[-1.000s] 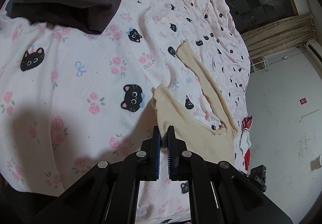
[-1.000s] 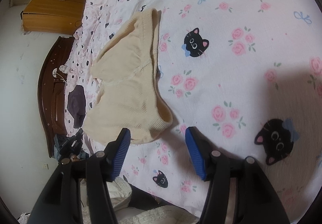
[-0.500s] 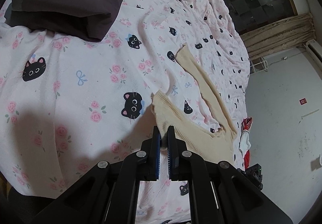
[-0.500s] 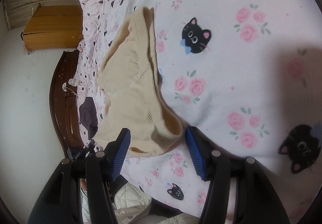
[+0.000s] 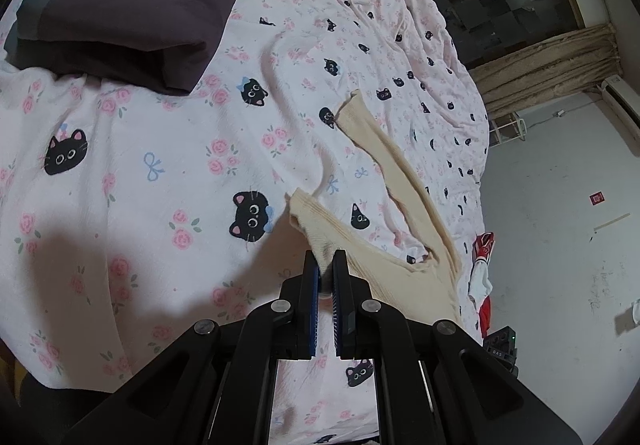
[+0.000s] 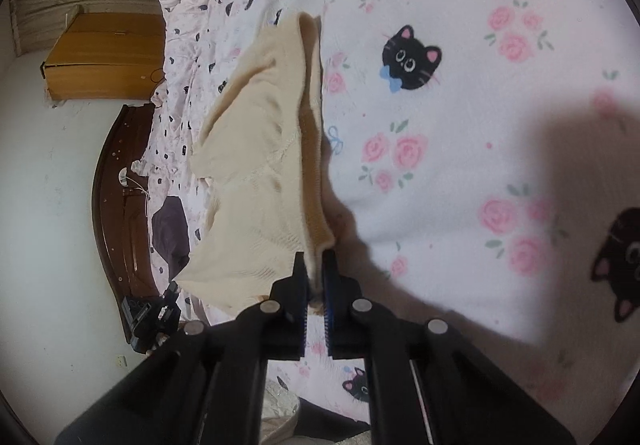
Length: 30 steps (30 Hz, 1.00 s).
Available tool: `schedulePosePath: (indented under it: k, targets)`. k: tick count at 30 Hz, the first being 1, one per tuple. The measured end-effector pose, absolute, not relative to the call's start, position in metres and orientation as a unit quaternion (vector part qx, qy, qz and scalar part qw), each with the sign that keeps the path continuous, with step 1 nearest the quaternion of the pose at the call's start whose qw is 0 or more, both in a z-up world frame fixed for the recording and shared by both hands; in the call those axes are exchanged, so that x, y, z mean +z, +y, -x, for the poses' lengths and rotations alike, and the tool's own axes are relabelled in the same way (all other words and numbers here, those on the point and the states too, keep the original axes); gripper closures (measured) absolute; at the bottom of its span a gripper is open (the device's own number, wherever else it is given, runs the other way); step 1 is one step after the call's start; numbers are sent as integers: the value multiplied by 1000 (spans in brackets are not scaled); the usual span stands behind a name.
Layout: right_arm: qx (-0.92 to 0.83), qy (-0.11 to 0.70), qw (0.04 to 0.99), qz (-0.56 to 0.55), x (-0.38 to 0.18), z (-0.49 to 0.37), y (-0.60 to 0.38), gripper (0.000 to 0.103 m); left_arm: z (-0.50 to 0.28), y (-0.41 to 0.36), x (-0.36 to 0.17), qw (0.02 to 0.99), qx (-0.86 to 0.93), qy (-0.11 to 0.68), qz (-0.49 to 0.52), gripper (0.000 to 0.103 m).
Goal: Fold clothes
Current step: 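Lift the beige garment off the bed with both tools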
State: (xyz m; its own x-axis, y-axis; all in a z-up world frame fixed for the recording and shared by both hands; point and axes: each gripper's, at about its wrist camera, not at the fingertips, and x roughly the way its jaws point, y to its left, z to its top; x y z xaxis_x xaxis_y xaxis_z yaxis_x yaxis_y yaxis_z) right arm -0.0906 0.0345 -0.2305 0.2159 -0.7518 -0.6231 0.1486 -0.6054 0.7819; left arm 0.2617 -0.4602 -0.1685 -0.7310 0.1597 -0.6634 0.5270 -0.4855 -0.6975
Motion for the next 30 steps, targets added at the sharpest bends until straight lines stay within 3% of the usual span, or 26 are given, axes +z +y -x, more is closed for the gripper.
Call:
schedulePosePath:
  k: [2, 7, 11, 12, 14, 15, 30]
  targets:
    - [-586, -221, 378, -682, -231, 92, 38, 91, -260, -461, -167, 115, -790, 492, -348, 98]
    - [-581, -218, 379, -686, -233, 91, 36, 76, -255, -460, -167, 113, -789, 492, -350, 98]
    - [-578, -216, 383, -688, -233, 91, 32, 74, -254, -460, -168, 112, -788, 495, -350, 98]
    - [-577, -217, 384, -687, -233, 91, 33, 75, -254, -460, -168, 112, -787, 495, -349, 98]
    - [-577, -216, 387, -686, -233, 90, 33, 92, -254, -461, -166, 111, -788, 496, -348, 98]
    - [-577, -217, 387, -686, -232, 91, 33, 96, -253, -461, -165, 111, -788, 496, -347, 98]
    - [-550, -308, 421, -652, -197, 132, 22, 96, -196, -491, -122, 108, -811, 465, -339, 98]
